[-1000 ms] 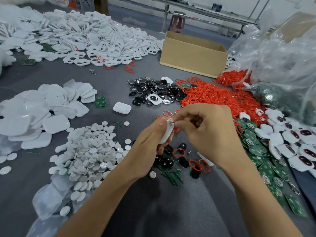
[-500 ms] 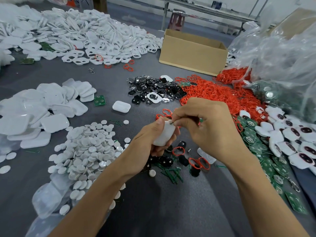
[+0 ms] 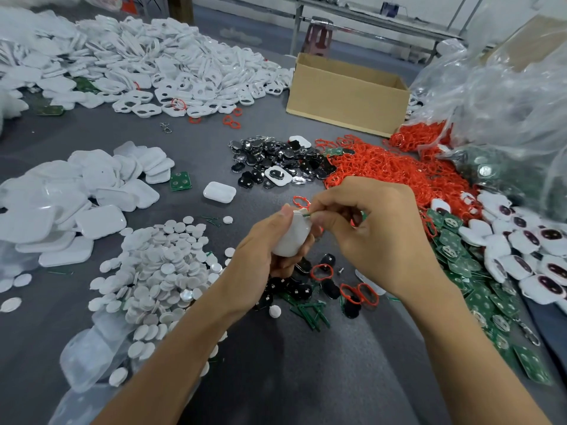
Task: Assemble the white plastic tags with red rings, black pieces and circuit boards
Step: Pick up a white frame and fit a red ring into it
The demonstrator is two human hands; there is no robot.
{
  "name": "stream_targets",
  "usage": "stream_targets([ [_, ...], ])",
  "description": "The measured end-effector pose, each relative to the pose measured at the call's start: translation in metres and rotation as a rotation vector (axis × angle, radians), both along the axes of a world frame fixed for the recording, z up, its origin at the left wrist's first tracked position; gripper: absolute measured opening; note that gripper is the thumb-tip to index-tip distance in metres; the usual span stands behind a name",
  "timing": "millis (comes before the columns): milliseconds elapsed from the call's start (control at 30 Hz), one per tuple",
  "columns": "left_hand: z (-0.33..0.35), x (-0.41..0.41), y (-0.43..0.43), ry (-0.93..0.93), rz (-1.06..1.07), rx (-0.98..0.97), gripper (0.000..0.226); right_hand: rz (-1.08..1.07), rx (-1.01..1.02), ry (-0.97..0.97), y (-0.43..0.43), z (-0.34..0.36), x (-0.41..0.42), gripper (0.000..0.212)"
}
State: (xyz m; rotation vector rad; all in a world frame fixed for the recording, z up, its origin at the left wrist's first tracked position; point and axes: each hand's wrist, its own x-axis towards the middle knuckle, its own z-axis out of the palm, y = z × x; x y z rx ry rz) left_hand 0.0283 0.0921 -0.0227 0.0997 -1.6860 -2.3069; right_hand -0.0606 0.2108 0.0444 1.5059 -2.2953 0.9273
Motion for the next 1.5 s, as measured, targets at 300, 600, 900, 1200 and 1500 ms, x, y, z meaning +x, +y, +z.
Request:
stream_targets([
  [300,-0.004,0.002,0.005,-0.042,0.124,-0.328,0.052,-0.036,0.1,0.087,-0.004,-0.005,0.003,0.013],
  [600,-0.003,0.001,0.005,-0.038,0.14,-0.246,0.052,0.03,0.064,0.09,-0.004,-0.009,-0.003,0.015],
  [900,-0.001,0.003,0.005,-0.037,0.156,-0.277,0.054,0.126,0.095,0.044,-0.002,-0.007,-0.009,0.015],
  [1200,-0.004,-0.002,0.003,-0.029,0.269,-0.282,0.053,-0.04,-0.094,-0.087,-0.007,-0.013,0.004,0.01],
  [1500,0.001,-0.002,0.003,0.05,0.281,-0.23,0.054,0.035,-0.095,0.114,-0.011,-0.016,0.006,0.018],
])
